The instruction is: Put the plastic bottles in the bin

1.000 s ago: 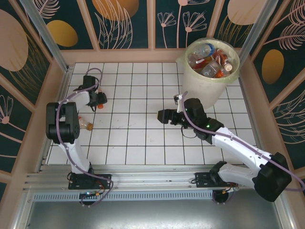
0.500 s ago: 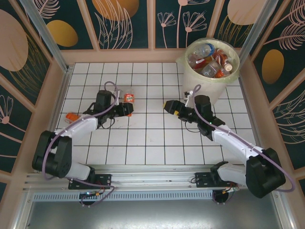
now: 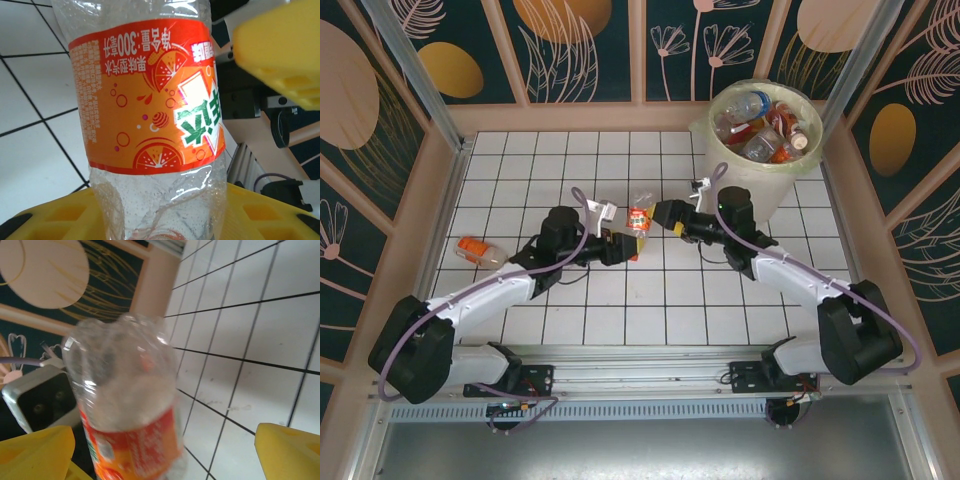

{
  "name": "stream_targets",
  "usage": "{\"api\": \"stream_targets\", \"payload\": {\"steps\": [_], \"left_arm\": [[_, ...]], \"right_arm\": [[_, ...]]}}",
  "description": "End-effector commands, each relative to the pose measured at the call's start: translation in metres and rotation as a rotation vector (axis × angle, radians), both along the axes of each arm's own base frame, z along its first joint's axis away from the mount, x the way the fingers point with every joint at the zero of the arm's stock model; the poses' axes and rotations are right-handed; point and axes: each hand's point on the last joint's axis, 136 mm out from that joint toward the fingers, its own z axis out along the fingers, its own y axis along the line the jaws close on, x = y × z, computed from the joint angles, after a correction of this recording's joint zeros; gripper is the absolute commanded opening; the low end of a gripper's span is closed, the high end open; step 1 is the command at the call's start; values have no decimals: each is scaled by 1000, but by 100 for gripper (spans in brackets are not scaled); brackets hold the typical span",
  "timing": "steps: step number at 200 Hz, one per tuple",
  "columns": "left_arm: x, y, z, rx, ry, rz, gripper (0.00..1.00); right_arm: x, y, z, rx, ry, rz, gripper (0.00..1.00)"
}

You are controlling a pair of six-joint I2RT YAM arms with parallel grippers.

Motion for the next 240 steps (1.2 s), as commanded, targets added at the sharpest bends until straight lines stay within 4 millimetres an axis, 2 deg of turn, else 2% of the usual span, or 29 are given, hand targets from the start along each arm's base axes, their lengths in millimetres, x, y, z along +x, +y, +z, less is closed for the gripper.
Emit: {"api": "stream_targets", "payload": {"steps": [1, 35, 77, 90, 109, 139, 212, 240], "left_arm": [[-1, -8, 3, -30, -11, -12, 49], [-6, -19, 5, -37, -15, -43, 49], [-10, -27, 7, -51, -20, -68, 49], [-11, -29, 7, -52, -21, -76, 49], [-12, -31, 9, -57, -27, -82, 49], [-14, -31, 16, -67, -41, -85, 49], [-17, -27, 18, -71, -41, -77, 49], [-17, -25, 24, -76, -49, -70, 57]], "right_arm": [[-5, 15, 32, 52, -129, 81, 93], [-7, 26, 32, 56, -131, 113, 88], [-4, 30, 28, 41, -124, 109, 70], [0, 29, 23, 18, -116, 98, 71], [2, 29, 16, -4, -101, 89, 77], [2, 27, 11, -17, -93, 80, 77], [-3, 32, 13, -38, -110, 83, 54], [-5, 28, 21, -45, -136, 74, 52]]}}
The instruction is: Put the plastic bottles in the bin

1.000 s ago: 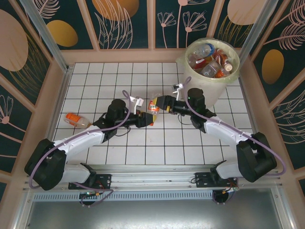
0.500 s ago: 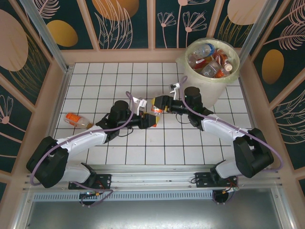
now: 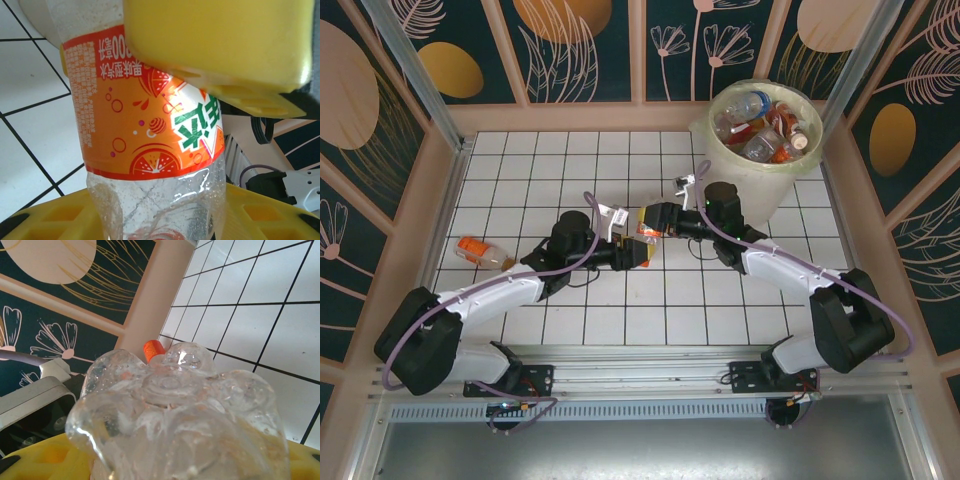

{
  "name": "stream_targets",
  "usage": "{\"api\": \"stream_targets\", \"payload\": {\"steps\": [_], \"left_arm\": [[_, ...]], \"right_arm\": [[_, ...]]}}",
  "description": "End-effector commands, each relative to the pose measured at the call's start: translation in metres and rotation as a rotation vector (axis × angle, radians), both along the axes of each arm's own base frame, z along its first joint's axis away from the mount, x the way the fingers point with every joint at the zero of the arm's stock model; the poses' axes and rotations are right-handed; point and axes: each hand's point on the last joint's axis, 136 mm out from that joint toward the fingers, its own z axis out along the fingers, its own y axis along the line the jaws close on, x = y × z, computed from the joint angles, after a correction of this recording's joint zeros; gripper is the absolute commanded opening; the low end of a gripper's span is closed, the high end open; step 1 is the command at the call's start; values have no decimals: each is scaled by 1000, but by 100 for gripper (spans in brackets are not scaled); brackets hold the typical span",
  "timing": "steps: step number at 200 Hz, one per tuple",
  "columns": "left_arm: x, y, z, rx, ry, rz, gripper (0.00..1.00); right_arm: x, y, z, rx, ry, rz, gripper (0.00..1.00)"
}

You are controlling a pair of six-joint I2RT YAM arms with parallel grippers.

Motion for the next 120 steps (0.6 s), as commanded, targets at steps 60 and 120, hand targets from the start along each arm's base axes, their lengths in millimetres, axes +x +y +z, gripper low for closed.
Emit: {"api": "stream_targets", "payload": {"steps": [60, 120], "left_arm": [[-5, 2, 54, -75, -117, -4, 99], [-1, 48, 71, 142, -239, 165, 99]], "right_arm": [[-2, -17, 50, -44, -155, -76, 50], [16, -97, 143, -234, -435, -385, 49]]}}
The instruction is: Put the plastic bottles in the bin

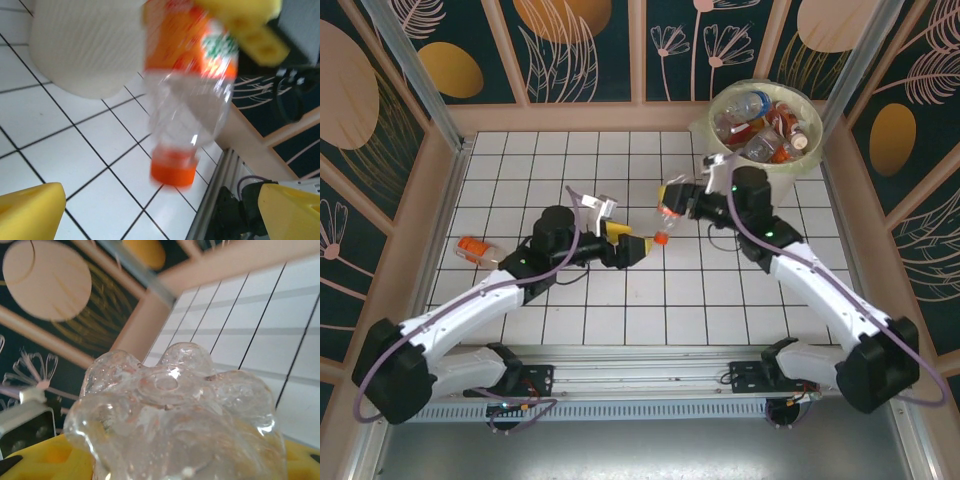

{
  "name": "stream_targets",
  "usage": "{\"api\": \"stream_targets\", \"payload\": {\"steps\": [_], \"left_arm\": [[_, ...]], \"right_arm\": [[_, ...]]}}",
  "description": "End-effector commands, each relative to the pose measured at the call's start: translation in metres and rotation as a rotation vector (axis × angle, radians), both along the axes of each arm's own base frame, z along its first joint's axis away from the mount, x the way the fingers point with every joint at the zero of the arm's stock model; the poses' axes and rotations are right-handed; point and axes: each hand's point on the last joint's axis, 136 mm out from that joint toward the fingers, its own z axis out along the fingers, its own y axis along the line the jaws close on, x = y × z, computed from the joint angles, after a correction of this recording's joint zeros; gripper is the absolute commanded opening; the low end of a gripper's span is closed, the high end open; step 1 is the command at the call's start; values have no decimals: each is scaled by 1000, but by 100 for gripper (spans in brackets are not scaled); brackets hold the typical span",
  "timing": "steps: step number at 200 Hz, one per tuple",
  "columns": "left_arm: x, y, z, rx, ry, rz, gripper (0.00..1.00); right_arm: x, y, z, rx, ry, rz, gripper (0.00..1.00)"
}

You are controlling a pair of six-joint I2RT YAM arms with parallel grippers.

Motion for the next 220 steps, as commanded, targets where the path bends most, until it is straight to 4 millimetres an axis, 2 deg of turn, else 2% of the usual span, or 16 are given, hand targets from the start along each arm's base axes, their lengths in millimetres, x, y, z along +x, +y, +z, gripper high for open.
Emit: {"api": "stream_targets", "payload": {"steps": [1, 44, 77, 93, 126, 183, 220], "left_arm": [[4, 27, 9, 131, -82, 115, 99], [-5, 69, 23, 255, -143, 231, 99], [-13, 92, 32, 300, -192, 288, 99], [-15, 100, 31, 313, -202, 308, 99], [-18, 108, 20, 334, -183, 333, 99], [-19, 109, 5, 325, -128, 343, 99], [-18, 106, -4, 328, -103, 340, 99]], "right_arm": [[5, -42, 52, -115, -179, -168, 49], [20, -114, 128, -274, -374, -469, 49], [45, -169, 159, -380, -399, -693, 49], [63, -191, 163, -429, -390, -760, 49], [103, -222, 151, -559, -340, -827, 49], [148, -268, 150, -734, -337, -909, 49], [175, -290, 133, -800, -323, -942, 50]]}}
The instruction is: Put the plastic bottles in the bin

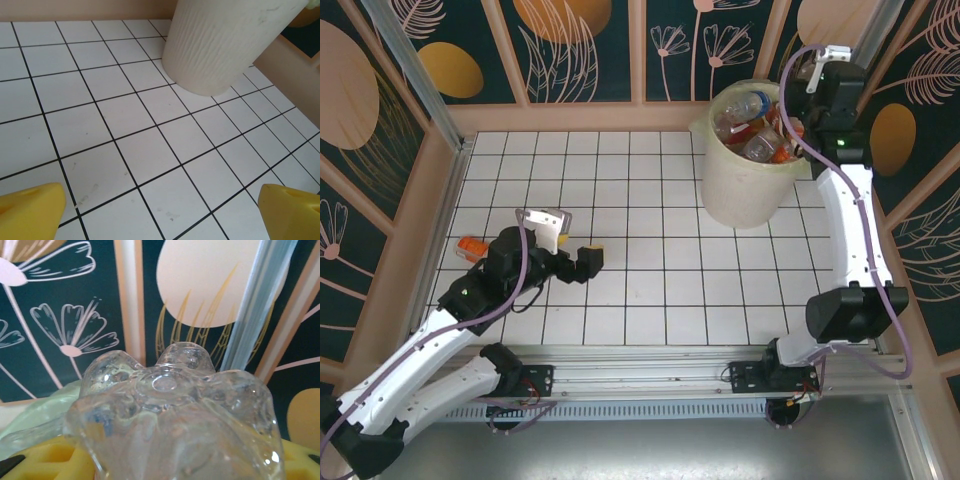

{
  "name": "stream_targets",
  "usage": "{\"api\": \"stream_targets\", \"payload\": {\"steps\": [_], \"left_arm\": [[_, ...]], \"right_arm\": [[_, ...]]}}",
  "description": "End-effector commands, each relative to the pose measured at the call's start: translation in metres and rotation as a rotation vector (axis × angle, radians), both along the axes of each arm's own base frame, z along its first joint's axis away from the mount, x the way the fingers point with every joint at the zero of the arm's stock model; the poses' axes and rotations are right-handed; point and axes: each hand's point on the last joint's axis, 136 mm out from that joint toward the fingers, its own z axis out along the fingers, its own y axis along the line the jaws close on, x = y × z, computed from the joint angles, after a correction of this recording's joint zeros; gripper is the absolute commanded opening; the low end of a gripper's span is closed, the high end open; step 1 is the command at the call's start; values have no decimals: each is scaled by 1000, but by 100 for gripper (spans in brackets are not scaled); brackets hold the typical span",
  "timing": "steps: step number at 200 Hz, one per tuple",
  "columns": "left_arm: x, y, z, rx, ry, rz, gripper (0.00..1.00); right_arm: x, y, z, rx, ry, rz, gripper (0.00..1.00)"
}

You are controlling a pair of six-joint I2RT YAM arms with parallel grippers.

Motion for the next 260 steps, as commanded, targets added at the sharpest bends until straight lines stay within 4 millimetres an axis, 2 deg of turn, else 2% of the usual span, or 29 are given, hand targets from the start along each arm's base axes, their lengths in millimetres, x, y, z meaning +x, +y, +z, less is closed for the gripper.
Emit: {"api": "stream_targets", "payload": {"steps": [1, 33, 61, 87, 126, 138, 186, 203, 232, 260], "left_arm": [[0, -1, -8, -3, 27, 11, 99], [2, -3, -13, -12, 36, 11, 99], [2, -3, -22, -5, 52, 17, 99], [3, -3, -30, 3, 64, 17, 99], [3, -5, -36, 1, 61, 11, 98], [3, -6, -38, 4, 61, 8, 99], [3, -6, -35, -1, 54, 5, 99], [3, -6, -36, -3, 54, 5, 99], [2, -6, -34, -7, 51, 1, 99], [2, -6, -35, -7, 55, -1, 99]], "right_arm": [[12, -17, 8, -76, -23, -45, 50], [38, -32, -10, -146, 26, -85, 51], [49, -16, -14, -188, 32, -42, 53], [50, -19, -14, -171, 30, -75, 53], [54, -6, -45, -199, 116, -47, 51], [52, 0, -47, -202, 127, -39, 51], [40, 20, -24, -159, 118, 19, 51], [40, 18, -26, -169, 150, -7, 51], [42, 4, -46, -185, 234, -78, 52], [45, 2, -61, -134, 289, -73, 56]]}}
